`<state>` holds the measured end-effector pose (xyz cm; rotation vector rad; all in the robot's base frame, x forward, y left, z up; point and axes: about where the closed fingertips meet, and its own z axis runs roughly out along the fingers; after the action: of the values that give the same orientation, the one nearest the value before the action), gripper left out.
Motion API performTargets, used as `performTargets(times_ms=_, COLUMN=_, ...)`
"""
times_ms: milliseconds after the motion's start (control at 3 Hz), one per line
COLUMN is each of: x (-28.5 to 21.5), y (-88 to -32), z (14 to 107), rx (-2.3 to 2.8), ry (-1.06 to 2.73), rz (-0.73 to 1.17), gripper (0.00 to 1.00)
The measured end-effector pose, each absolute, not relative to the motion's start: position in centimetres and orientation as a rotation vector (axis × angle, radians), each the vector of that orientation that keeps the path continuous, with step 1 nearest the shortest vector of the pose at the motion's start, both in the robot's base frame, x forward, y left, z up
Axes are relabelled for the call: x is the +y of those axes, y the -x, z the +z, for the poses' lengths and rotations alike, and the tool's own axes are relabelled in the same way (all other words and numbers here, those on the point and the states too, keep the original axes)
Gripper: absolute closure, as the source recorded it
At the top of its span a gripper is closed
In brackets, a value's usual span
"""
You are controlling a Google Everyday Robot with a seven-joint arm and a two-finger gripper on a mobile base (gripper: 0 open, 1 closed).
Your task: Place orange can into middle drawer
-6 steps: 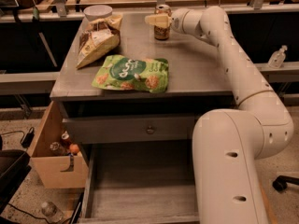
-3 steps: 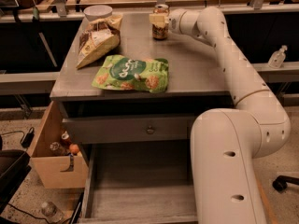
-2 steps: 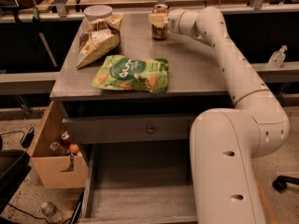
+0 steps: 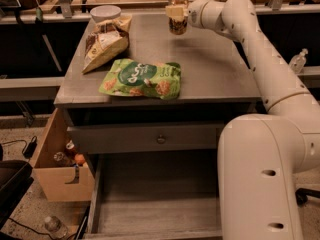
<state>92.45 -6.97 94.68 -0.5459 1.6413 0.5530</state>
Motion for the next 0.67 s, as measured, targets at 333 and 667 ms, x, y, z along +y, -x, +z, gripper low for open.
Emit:
performTargets(times_ms=333, x=-9.8, y=-88.0, z=100.3, rx=1.568, ry=0.565, rz=0.485, gripper=1.00)
performTargets(times_ms=667, x=-13.1, y=-80.8, z=107.5, rx=1.445, ry=0.576, rz=0.399, gripper=1.00)
